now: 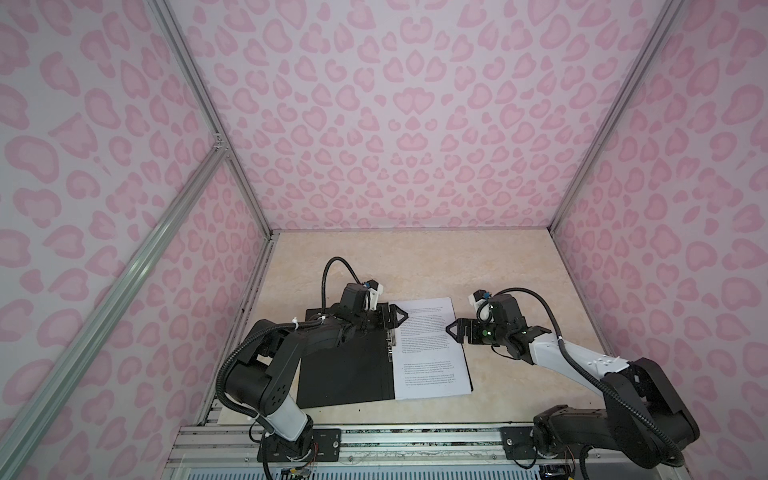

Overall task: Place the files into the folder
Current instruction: 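Move left gripper onto the clip while right gripper holds the sheet stack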

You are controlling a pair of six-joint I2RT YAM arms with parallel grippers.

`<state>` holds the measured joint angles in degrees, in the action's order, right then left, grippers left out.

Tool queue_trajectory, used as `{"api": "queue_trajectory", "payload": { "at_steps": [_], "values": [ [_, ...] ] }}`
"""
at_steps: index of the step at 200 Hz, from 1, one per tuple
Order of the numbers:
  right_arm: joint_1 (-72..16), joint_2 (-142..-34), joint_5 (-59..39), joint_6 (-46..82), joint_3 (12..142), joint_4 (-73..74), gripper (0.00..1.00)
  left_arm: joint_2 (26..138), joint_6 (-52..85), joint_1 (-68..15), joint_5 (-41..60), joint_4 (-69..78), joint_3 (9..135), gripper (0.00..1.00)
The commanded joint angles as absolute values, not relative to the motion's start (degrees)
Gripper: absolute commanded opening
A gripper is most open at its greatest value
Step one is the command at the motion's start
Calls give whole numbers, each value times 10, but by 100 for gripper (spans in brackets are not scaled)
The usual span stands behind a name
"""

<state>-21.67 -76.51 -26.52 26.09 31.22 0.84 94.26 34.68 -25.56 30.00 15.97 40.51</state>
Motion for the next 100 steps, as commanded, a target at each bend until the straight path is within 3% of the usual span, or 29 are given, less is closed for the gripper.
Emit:
{"api": "queue_trajectory", "payload": {
  "at_steps": [1,100],
  "values": [
    [-217,-771,-278,269,309,31,98,958,339,-256,312,175,415,98],
    [-217,-789,-287,270,311,39,98,967,357,-256,337,192,417,98]
  ]
}}
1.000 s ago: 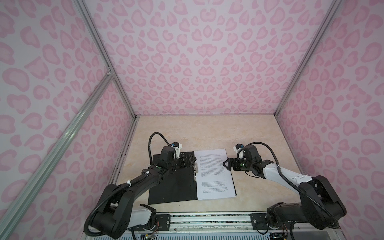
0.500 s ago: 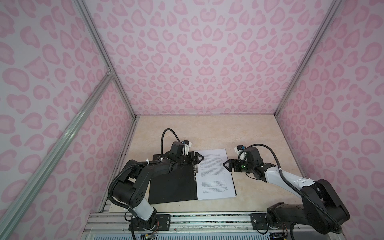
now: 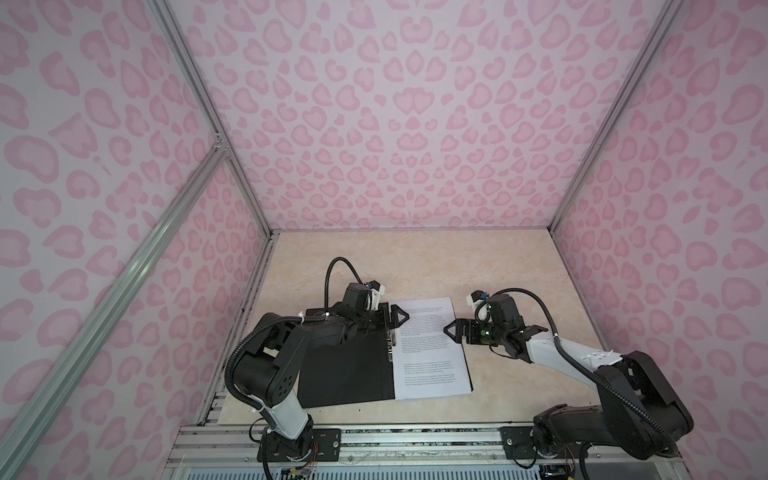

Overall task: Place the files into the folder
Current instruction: 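Move left gripper onto the clip while right gripper holds the sheet stack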

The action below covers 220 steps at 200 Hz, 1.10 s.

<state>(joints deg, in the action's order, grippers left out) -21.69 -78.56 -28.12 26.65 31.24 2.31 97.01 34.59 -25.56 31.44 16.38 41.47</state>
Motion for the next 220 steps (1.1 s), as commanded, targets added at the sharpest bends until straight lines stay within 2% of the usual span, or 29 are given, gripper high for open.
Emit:
{"api": "queue_trajectory", "payload": {
  "at_steps": [1,220],
  "values": [
    [-217,-789,-287,270,311,39,98,967,358,-256,337,192,416,98],
    [-224,-829,-280,272,322,38,98,917,400,-257,375,231,380,98]
  ]
}}
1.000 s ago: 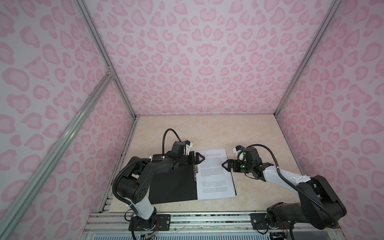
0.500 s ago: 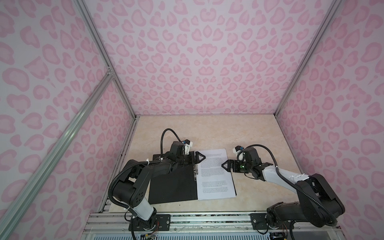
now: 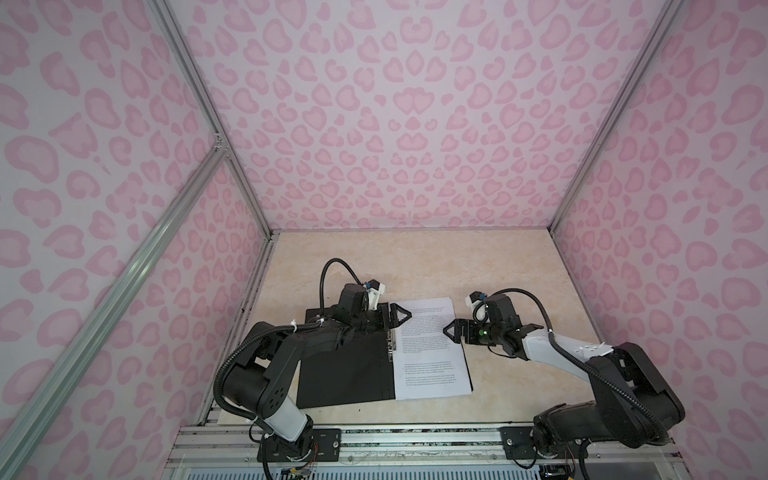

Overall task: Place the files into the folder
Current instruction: 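Move left gripper onto the clip while right gripper holds the sheet stack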

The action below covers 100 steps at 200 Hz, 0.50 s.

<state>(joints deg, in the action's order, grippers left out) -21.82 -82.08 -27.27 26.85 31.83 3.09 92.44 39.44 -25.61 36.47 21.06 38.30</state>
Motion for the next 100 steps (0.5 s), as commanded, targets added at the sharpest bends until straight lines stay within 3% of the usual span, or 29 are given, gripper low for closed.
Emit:
{"api": "queue_trajectory", "payload": {
  "at_steps": [1,100],
  "values": [
    [-224,-830,-280,272,323,39,98,917,400,-257,375,231,380,98],
    [-256,-843,-270,257,339,36,98,914,406,-258,381,235,376,98]
  ]
}}
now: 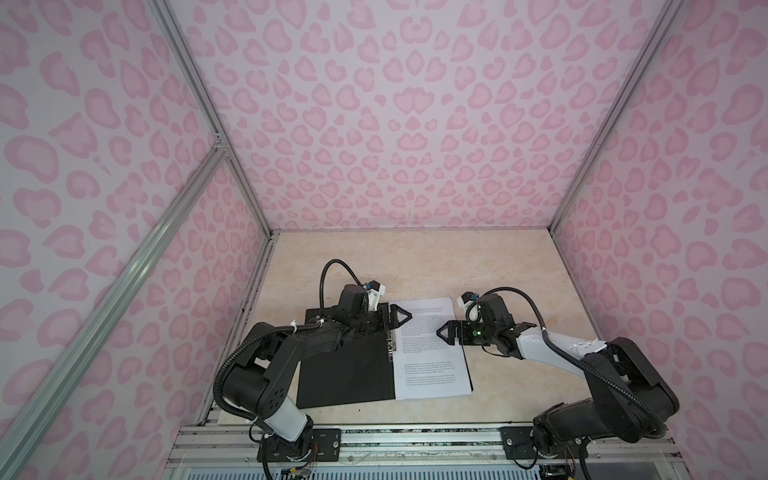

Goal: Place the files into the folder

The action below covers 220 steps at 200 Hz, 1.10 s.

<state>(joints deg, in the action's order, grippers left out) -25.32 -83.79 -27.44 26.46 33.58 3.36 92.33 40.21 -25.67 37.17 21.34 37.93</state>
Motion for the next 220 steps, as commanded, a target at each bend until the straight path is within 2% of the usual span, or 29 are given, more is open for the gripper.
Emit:
{"api": "queue_trajectory", "payload": {
  "at_steps": [1,128,220],
  "values": [
    [-256,-844,-271,256,339,36,98,914,406,-258,381,235,376,98],
    [-259,-858,-265,244,349,38,98,910,410,-260,383,236,373,98],
    [-227,-798,-224,273,313,50,98,890,426,-265,401,254,351,98]
  ]
}}
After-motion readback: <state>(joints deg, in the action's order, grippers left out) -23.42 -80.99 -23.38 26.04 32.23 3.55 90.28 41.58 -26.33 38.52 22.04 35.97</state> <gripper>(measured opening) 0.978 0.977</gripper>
